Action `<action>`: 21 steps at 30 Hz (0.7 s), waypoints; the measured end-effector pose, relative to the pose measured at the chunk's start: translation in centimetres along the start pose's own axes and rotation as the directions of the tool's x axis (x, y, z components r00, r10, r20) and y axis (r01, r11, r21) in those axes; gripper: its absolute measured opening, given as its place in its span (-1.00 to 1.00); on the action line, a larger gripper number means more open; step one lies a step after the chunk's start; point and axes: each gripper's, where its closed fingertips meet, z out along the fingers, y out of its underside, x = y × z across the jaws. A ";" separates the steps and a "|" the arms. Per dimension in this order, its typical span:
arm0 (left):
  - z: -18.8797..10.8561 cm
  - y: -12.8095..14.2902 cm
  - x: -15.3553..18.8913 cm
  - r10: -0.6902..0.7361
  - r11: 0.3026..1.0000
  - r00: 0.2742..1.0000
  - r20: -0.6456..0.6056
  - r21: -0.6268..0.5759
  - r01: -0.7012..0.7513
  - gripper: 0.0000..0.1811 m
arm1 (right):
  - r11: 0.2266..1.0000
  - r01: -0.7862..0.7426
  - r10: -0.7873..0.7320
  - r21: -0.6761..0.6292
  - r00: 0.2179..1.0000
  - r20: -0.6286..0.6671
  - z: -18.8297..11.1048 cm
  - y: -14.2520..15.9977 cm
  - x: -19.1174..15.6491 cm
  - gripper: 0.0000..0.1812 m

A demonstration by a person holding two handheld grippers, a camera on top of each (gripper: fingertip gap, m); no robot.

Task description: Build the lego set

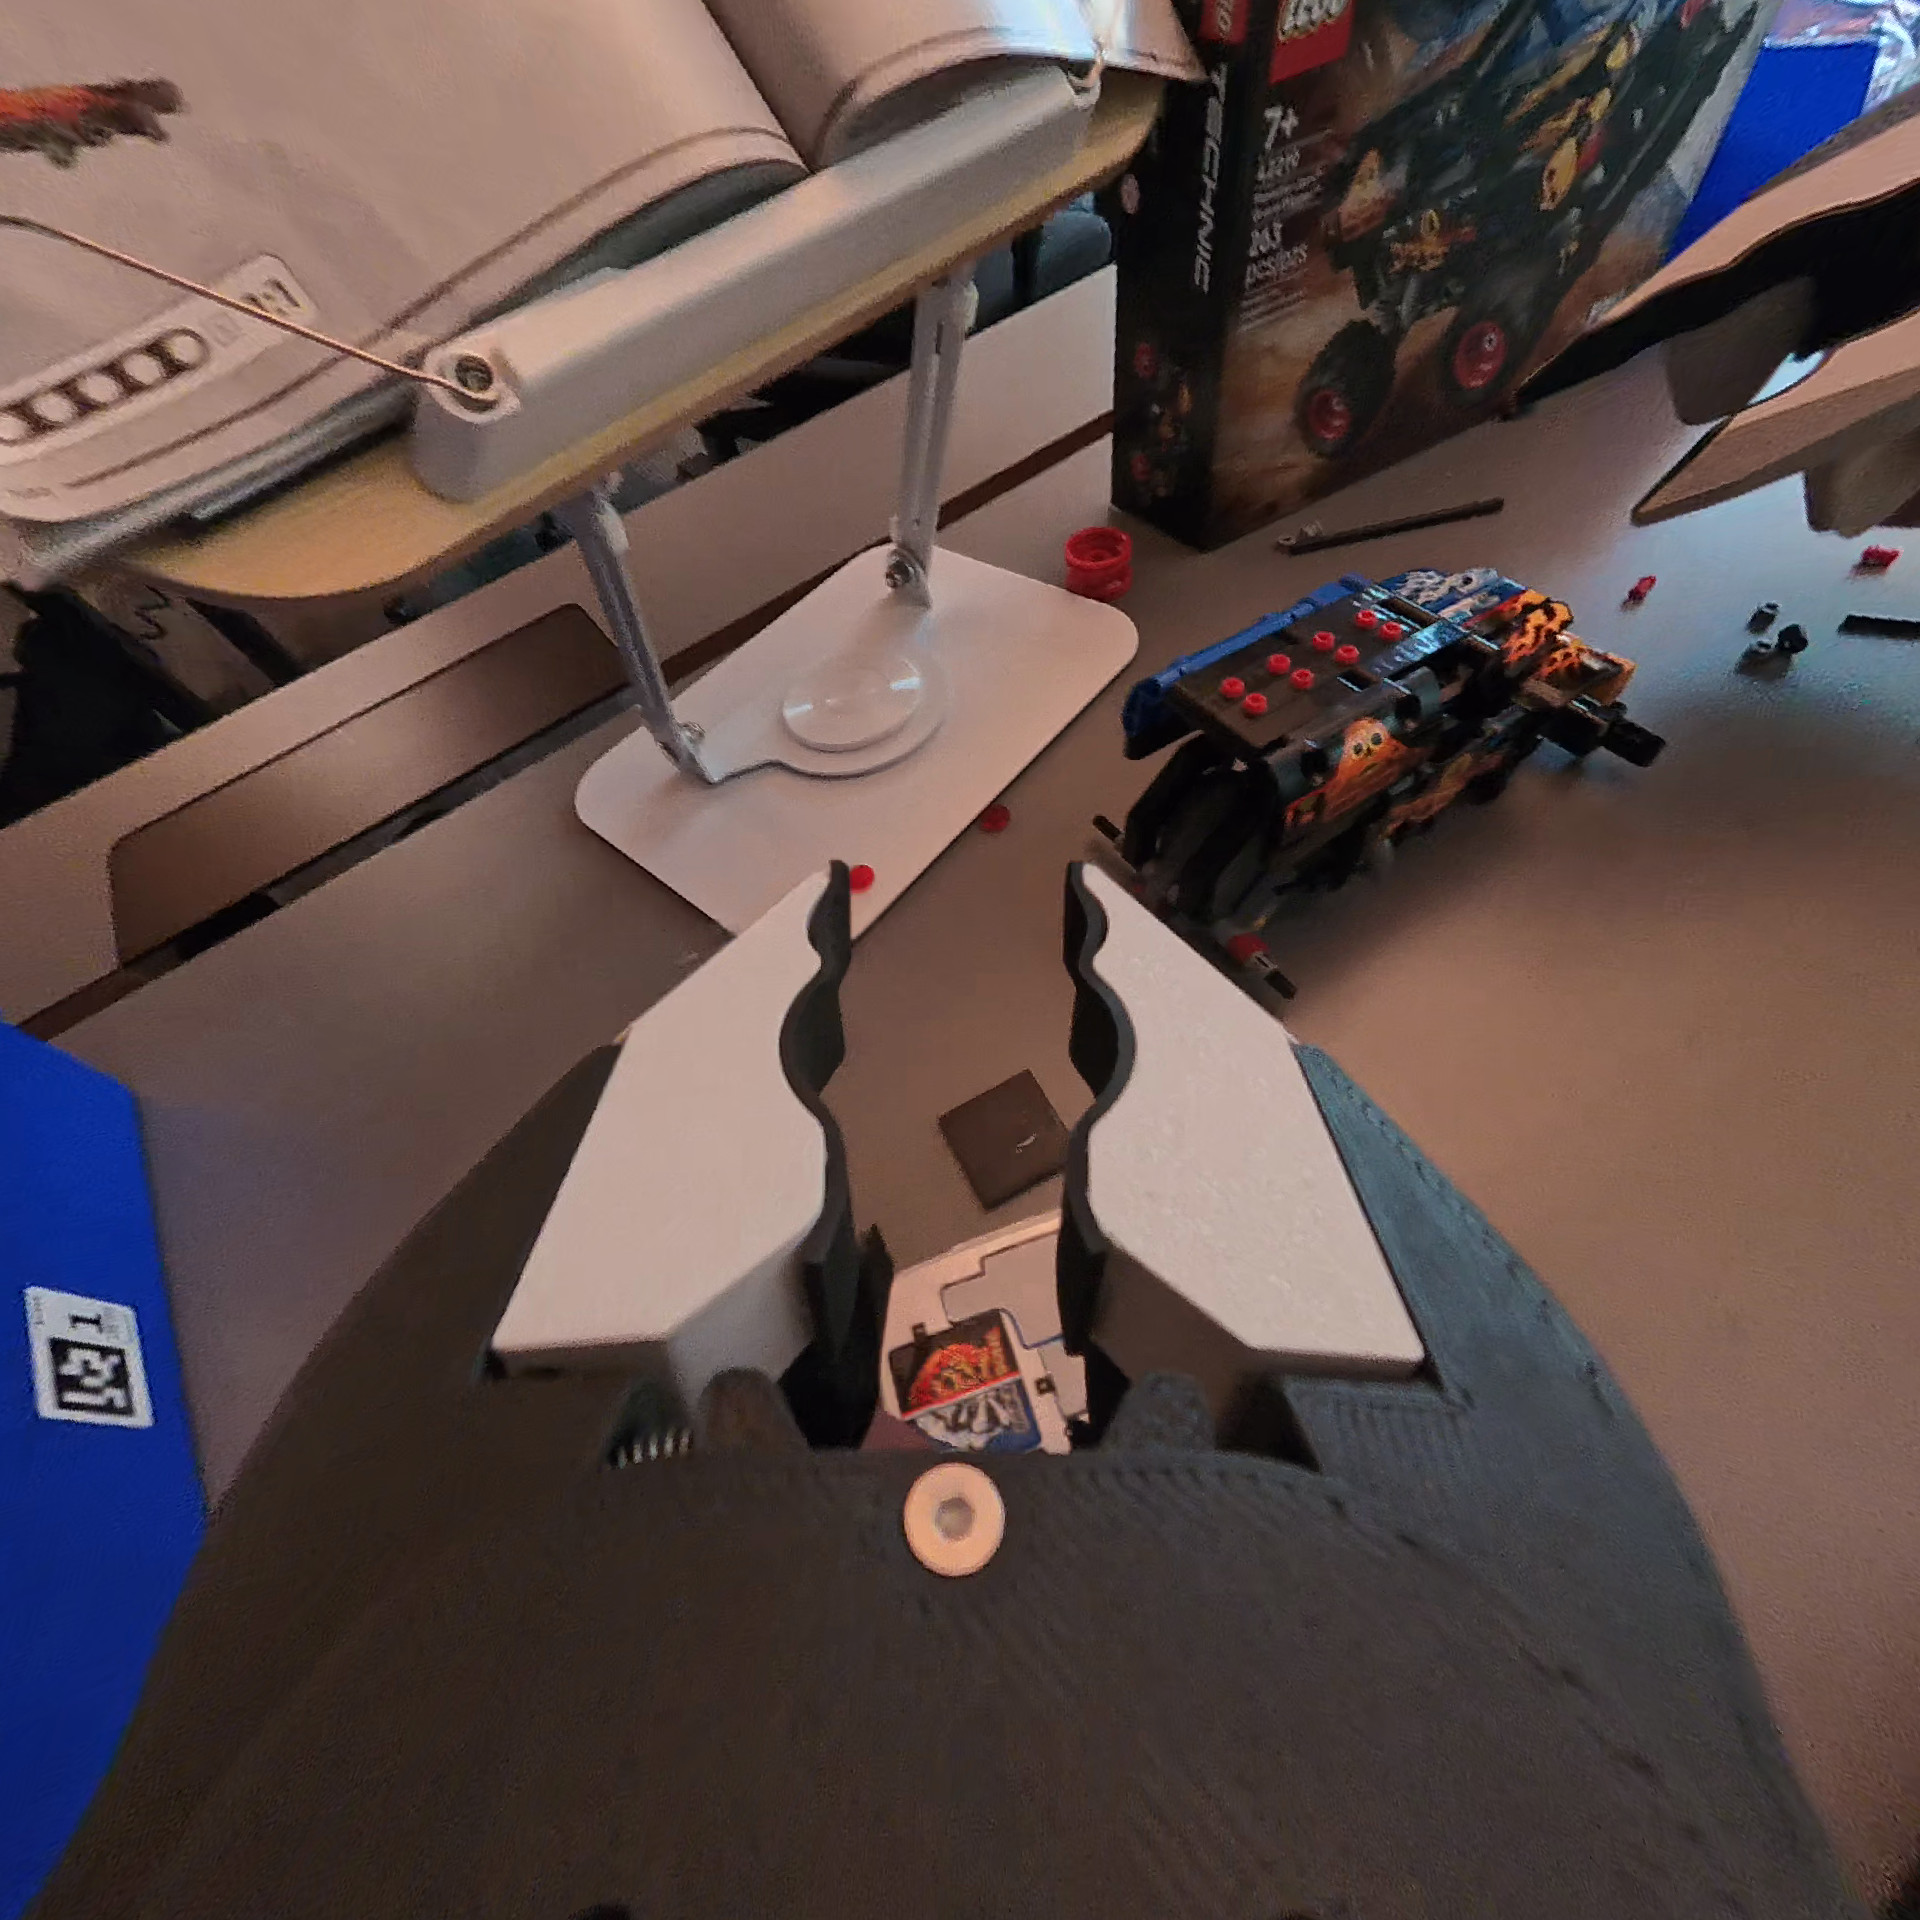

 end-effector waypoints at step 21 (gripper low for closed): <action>6.4 -15.5 -6.6 0.172 0.944 0.964 0.201 0.246 -0.220 -0.42 | 0.971 0.209 -0.162 0.115 0.932 -0.324 1.2 -18.2 6.8 0.16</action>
